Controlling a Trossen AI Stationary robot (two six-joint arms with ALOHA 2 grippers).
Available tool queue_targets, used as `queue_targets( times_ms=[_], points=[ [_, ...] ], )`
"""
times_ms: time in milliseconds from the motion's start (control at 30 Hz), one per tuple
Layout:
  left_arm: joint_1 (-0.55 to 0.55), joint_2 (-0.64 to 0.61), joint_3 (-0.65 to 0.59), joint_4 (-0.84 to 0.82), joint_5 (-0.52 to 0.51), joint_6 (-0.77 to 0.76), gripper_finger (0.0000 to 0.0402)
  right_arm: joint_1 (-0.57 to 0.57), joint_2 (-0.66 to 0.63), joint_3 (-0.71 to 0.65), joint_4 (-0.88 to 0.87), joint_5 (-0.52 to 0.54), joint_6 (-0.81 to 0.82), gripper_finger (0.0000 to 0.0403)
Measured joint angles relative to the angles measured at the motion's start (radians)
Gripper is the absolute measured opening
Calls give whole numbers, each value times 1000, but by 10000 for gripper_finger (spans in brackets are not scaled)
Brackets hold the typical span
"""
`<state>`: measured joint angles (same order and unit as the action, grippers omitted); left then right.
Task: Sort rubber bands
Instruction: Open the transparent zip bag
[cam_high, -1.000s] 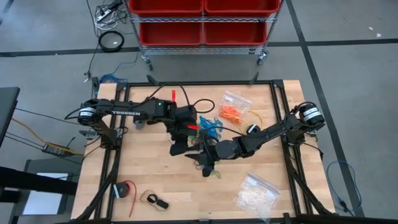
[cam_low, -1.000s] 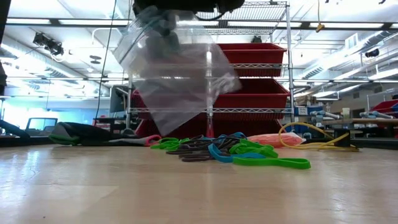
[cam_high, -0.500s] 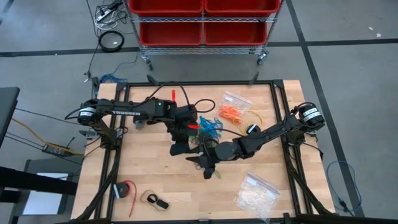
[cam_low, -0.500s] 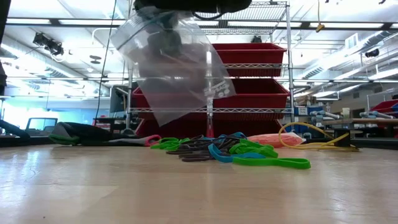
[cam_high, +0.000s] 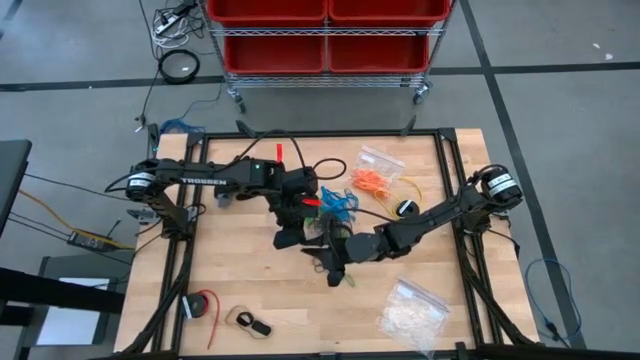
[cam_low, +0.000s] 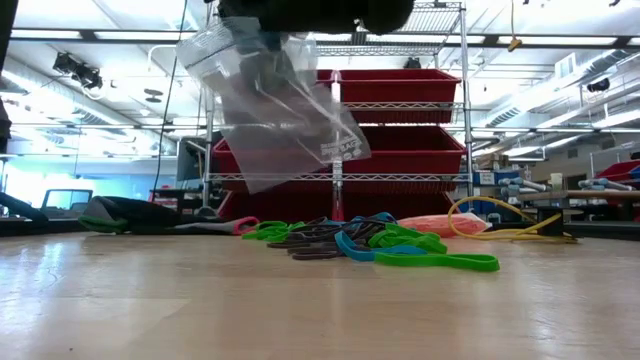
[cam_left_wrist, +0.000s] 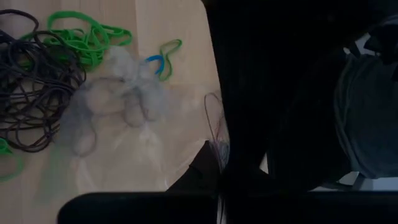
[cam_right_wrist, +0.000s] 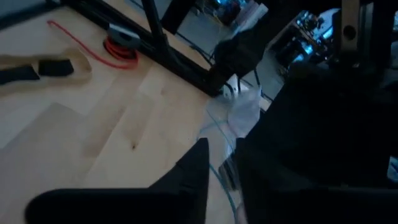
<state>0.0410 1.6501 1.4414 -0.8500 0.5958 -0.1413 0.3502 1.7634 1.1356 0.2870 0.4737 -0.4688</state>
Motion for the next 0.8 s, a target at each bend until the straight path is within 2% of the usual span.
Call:
queue_targets(
  times_ms=[133, 467, 800],
  points=[
    [0, 0, 13, -27, -19, 10, 5, 6, 0, 0, -39, 20, 6, 8],
    [17, -5, 58, -36, -27, 36, 5, 10, 2, -4, -104, 75, 72, 1],
    [16, -6, 58, -52, -70, 27, 5, 29, 2, -4, -73, 168, -17, 11]
  ],
)
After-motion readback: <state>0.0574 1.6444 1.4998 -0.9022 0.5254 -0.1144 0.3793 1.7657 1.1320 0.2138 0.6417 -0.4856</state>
